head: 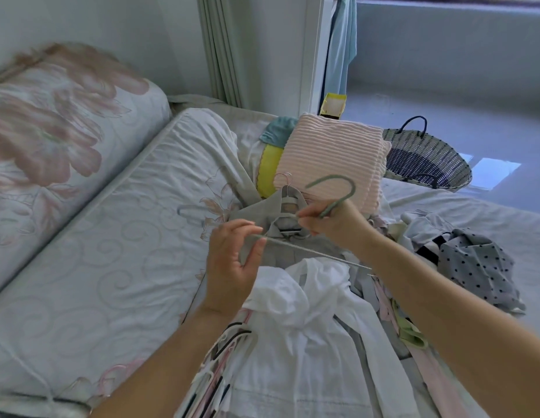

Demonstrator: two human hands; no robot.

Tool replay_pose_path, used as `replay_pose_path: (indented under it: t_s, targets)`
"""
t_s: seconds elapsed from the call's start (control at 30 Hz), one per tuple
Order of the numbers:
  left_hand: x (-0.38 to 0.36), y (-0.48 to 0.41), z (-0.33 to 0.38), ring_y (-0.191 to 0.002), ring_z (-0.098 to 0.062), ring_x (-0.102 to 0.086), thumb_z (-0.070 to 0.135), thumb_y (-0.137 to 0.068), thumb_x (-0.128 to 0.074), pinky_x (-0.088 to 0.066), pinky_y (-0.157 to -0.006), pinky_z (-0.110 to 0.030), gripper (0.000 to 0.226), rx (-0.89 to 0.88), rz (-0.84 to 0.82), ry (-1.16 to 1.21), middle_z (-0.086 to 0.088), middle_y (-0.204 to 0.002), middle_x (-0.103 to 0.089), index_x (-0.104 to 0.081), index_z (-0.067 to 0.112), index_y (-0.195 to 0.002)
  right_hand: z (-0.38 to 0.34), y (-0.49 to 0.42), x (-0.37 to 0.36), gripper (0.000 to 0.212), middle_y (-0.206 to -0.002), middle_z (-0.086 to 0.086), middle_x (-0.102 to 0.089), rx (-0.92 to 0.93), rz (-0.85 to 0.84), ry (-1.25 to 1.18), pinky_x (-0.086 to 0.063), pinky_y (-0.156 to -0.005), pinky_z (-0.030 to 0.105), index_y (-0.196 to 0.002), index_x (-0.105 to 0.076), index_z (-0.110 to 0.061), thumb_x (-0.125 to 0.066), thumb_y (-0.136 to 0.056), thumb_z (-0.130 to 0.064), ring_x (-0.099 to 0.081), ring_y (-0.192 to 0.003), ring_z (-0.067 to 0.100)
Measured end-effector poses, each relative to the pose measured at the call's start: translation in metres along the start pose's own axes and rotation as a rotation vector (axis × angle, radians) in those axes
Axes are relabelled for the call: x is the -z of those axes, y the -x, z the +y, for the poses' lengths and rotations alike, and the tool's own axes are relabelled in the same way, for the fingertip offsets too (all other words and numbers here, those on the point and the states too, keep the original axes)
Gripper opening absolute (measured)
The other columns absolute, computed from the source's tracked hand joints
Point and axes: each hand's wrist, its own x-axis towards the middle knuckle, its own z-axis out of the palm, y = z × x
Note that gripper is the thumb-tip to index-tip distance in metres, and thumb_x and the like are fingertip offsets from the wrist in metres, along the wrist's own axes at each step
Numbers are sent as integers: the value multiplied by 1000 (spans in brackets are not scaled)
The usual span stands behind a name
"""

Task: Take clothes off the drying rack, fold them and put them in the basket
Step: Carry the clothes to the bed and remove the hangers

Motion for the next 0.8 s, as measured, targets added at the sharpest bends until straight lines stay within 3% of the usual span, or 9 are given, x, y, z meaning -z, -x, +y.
replay_pose_path:
  t_s: [0.07,0.13,0.23,0.33,0.4,0.5,0.57,0.67,0.8]
  targets:
    - [5,7,-5,-110,-6,-50,31,-88,-58,-39,-100,-23,31,34,-65,-32,8,-113,-56,-63,10,-112,8,4,-16,10,-61,-14,-64,-23,-121,154,-52,-64,17,-82,-76,-17,-74,-80,-7,-56,-51,-3]
    - [8,20,-13,-107,-10,-56,39,-87,-57,-46,-96,-36,41,151,-192,-25,7,-113,-62,-62,13,-119,12,8,-37,6,-64,-11,-67,-28,-229,309,-51,-61,17,-87,-76,-13,-72,-82,-14,-59,-54,0]
    - [13,49,-24,-94,-2,-61,46,-85,-60,-52,-83,-31,43,369,-295,38,14,-103,-65,-62,20,-119,16,14,-72,13,-82,-3,-64,-9,-370,465,-47,-64,24,-95,-67,-15,-70,-86,-23,-60,-73,15]
    - [26,76,-35,-92,2,-58,31,-86,-69,-45,-78,-11,33,544,-187,67,17,-102,-61,-57,25,-116,29,21,-109,8,-82,0,-61,32,-503,598,-44,-63,26,-93,-64,-14,-61,-90,-22,-57,-76,19]
    - [44,93,-49,-91,3,-56,27,-87,-67,-42,-77,-6,28,632,-61,66,16,-100,-59,-55,23,-112,46,26,-137,8,-86,3,-65,61,-582,680,-46,-72,31,-88,-63,-19,-56,-90,-22,-59,-81,23]
    - [83,126,-82,-89,6,-55,22,-96,-53,-41,-73,-7,13,782,74,-10,12,-98,-59,-55,19,-108,71,36,-182,12,-82,-1,-63,139,-663,747,-35,-78,28,-92,-63,-19,-52,-92,-24,-57,-83,22]
    - [111,153,-113,-90,-4,-57,20,-100,-46,-43,-70,-10,16,929,89,-47,3,-101,-58,-55,11,-110,84,45,-216,10,-72,-4,-54,176,-748,762,-29,-77,27,-85,-59,-18,-52,-92,-21,-52,-77,21]
    - [141,191,-159,-103,-21,-55,23,-101,-43,-43,-86,-28,23,1107,40,-107,-2,-107,-56,-55,7,-113,102,56,-273,13,-73,0,-52,205,-856,790,-29,-78,29,-83,-59,-13,-49,-91,-17,-52,-76,25]
    - [153,210,-183,-104,-12,-52,27,-102,-39,-38,-83,-20,29,1241,42,-53,1,-114,-55,-54,8,-118,114,58,-339,30,-69,2,-49,237,-939,821,-36,-85,34,-64,-42,-16,-41,-93,-18,-47,-72,23]
